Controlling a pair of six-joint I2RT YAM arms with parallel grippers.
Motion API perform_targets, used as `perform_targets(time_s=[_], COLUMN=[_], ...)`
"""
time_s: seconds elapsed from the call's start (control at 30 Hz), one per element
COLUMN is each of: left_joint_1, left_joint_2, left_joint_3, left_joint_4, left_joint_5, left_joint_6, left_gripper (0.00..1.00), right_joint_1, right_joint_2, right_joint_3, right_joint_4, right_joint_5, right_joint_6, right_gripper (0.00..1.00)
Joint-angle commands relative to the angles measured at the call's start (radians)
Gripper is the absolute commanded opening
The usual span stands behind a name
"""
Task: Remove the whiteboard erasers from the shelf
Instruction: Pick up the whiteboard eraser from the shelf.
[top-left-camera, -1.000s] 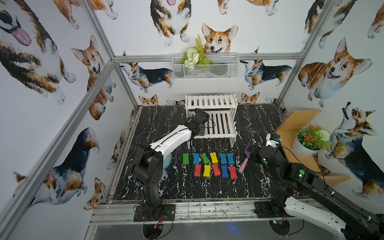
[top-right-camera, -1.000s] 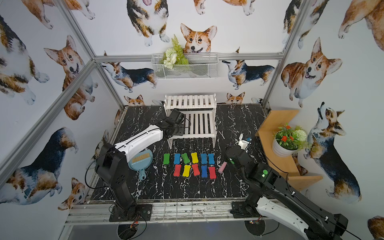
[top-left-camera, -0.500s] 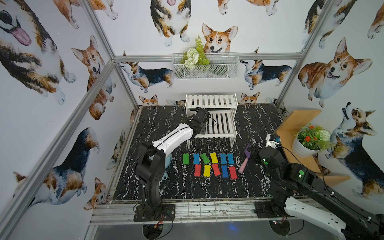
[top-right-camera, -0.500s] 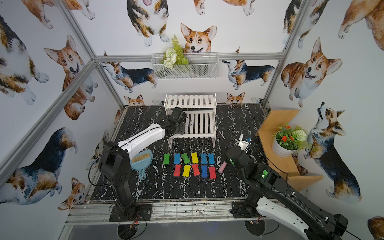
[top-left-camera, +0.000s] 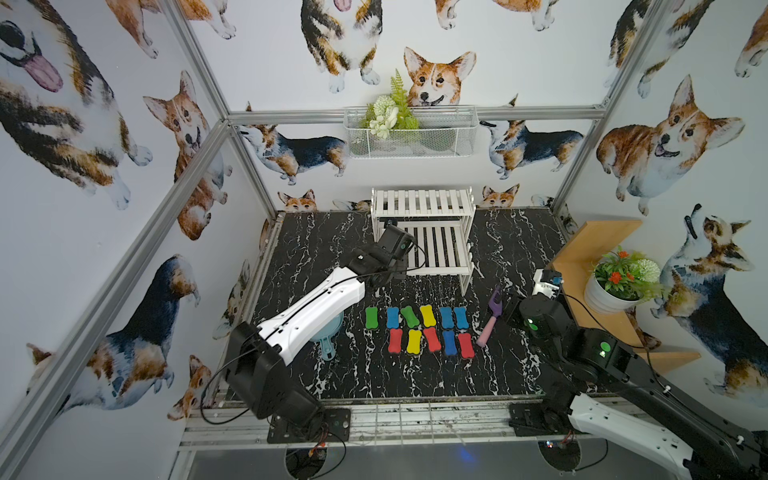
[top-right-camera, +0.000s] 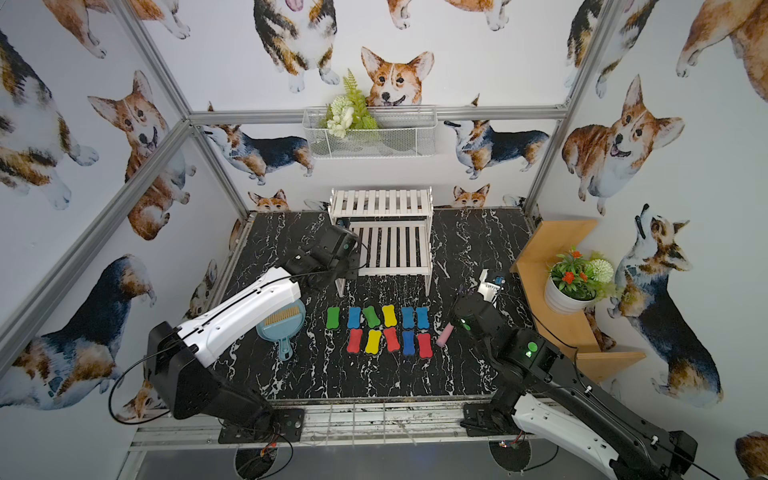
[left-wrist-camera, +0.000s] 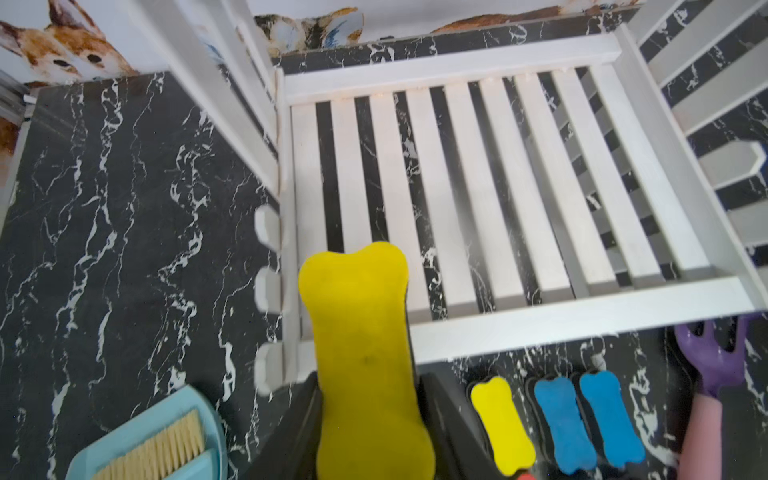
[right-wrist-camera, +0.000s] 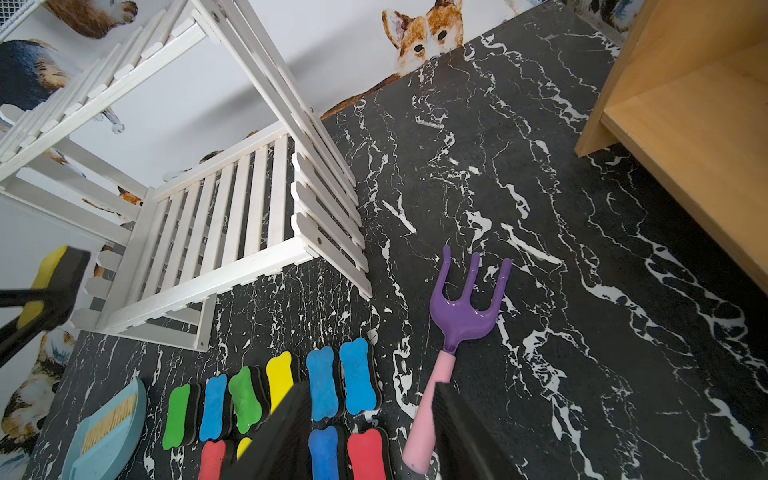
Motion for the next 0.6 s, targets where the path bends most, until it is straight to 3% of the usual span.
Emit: perform_targets(time_s=[0.0,0.17,0.37,0.57], left_joint_1=[-0.016,-0.059,-0.085,-0.111], left_joint_2=[-0.101,-0.257,-0.331,-0.293], left_joint_3=[-0.105,-0.32,-0.525,-0.576], left_joint_4=[-0.052,-0.074,-0.059,-0.057], left_joint_5=[0.013,0.093,0.208,0.245], left_joint_6=[-0.058,-0.156,-0.238,-0.263], left_gripper=[0.4,0.4,0.4,0.39], right_joint_1=[-0.001,-0.002,-0.004,-0.004], right_joint_2=[-0.001,0.005,0.023,0.034], right_joint_3=[-0.005,-0.002,0.011,0.023], right_joint_4=[-0.003,0.005,0.011,0.011], right_joint_5=[0.018,0.018,0.015,0.012], right_joint_6=[-0.002,-0.008,-0.015,-0.013], right_gripper=[0.53,0.53,0.53,0.53])
